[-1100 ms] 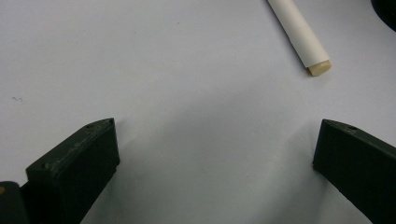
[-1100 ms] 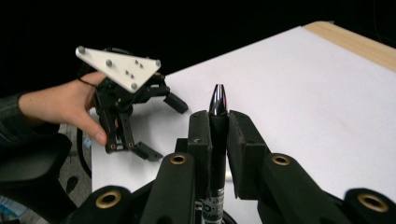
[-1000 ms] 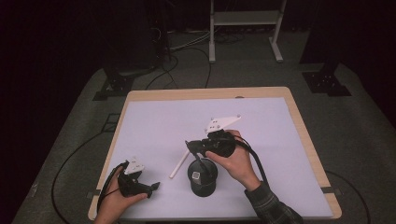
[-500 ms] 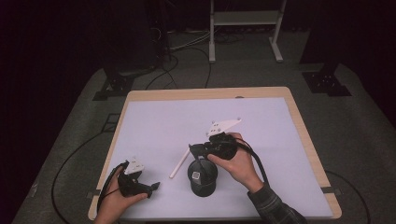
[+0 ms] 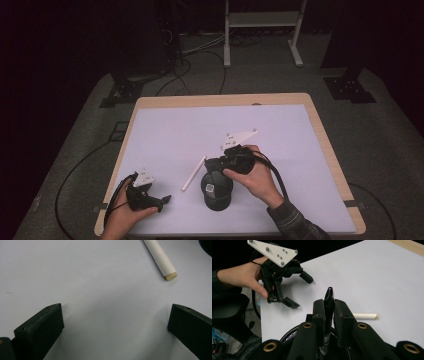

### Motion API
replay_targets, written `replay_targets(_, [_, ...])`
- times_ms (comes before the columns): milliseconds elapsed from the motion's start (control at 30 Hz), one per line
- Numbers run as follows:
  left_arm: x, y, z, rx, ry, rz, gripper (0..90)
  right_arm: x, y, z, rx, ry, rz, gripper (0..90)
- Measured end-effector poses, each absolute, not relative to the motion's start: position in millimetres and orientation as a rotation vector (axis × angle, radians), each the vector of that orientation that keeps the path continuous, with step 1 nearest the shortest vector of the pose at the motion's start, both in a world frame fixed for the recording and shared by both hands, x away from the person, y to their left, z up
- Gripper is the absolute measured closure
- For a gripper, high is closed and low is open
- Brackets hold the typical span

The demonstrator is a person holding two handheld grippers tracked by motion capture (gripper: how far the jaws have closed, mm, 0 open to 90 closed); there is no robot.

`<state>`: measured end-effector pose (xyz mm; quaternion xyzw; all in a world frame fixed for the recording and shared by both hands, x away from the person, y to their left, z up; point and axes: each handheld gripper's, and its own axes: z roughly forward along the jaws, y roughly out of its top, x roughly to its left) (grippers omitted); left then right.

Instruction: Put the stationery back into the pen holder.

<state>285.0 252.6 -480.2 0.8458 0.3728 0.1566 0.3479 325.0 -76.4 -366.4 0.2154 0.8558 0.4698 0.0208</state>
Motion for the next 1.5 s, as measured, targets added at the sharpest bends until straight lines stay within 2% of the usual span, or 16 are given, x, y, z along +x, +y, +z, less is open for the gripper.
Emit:
replay_targets(600, [285,253,-480,2.193,0.967,0.406,0.0,324,-75,-368,0.67,2.659,1.437,76.9])
replay_targets(1067, [285,253,-480,2.195,0.965,0.407,0.0,320,-91,-363,0.681,2.631,1.437,73.3])
replay_targets(1333, [285,253,-480,2.196,0.965,0.407,0.0,320,-106,-366,0.727,2.614,1.406,69.4])
replay_targets(1500, [285,253,-480,2.196,0.965,0.407,0.0,322,-119,-369,0.763,2.574,1.4,63.0])
